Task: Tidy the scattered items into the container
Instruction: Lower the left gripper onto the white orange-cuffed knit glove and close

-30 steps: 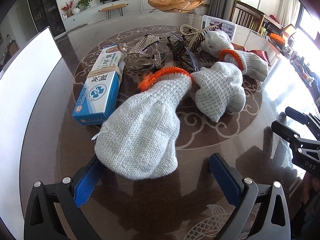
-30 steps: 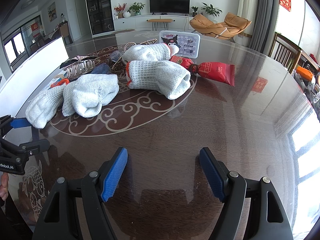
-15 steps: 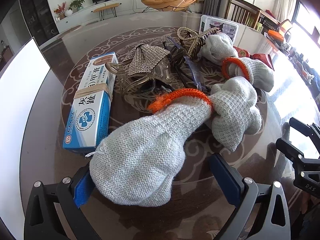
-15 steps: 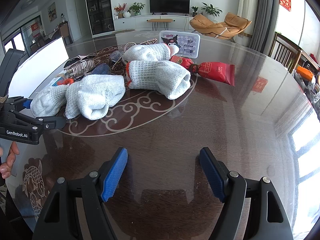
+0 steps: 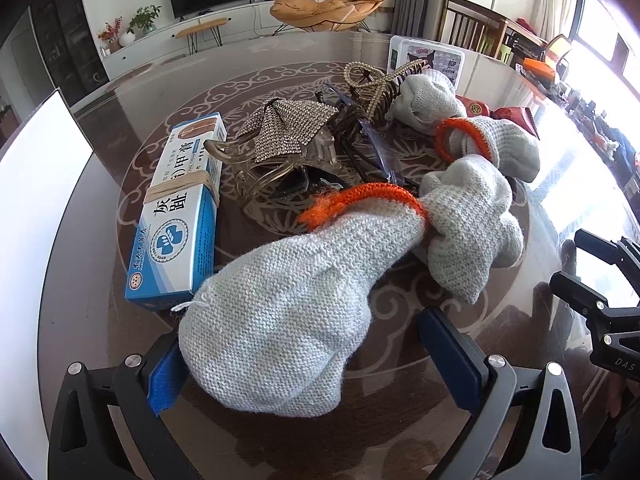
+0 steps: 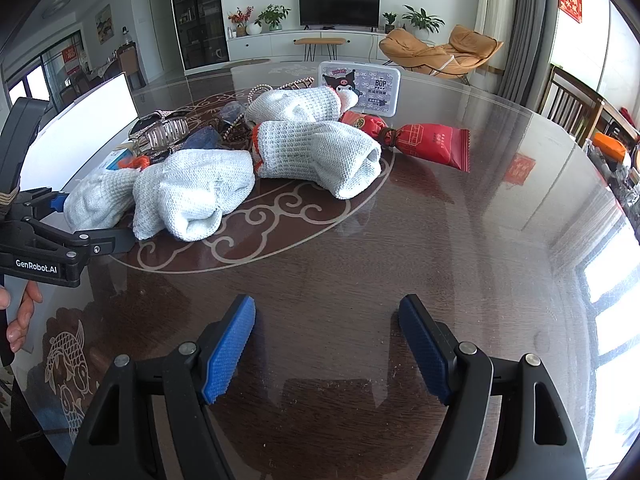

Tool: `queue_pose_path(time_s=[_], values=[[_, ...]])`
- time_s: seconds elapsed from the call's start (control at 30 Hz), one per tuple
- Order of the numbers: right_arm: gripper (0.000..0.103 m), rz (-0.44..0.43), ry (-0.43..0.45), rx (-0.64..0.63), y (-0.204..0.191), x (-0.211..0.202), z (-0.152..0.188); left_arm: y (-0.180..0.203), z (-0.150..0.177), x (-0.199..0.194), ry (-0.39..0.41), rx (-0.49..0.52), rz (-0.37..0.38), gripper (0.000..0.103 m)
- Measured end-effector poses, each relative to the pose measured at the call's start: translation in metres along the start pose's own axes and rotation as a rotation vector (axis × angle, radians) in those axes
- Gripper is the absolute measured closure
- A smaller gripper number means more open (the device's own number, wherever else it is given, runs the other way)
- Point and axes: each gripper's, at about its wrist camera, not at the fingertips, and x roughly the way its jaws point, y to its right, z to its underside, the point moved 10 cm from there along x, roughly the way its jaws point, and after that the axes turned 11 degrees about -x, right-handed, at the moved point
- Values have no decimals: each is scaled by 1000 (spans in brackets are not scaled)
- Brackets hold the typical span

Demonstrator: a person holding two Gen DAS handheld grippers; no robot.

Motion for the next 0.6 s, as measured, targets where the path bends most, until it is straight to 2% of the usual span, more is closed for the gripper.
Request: queue_pose_path(time_s=[0.37, 0.6], values=[[27, 0, 0, 0, 0, 0, 0, -2, -1, -3, 69, -6, 10, 0], [27, 0, 0, 0, 0, 0, 0, -1, -1, -1, 46, -7, 3, 0]])
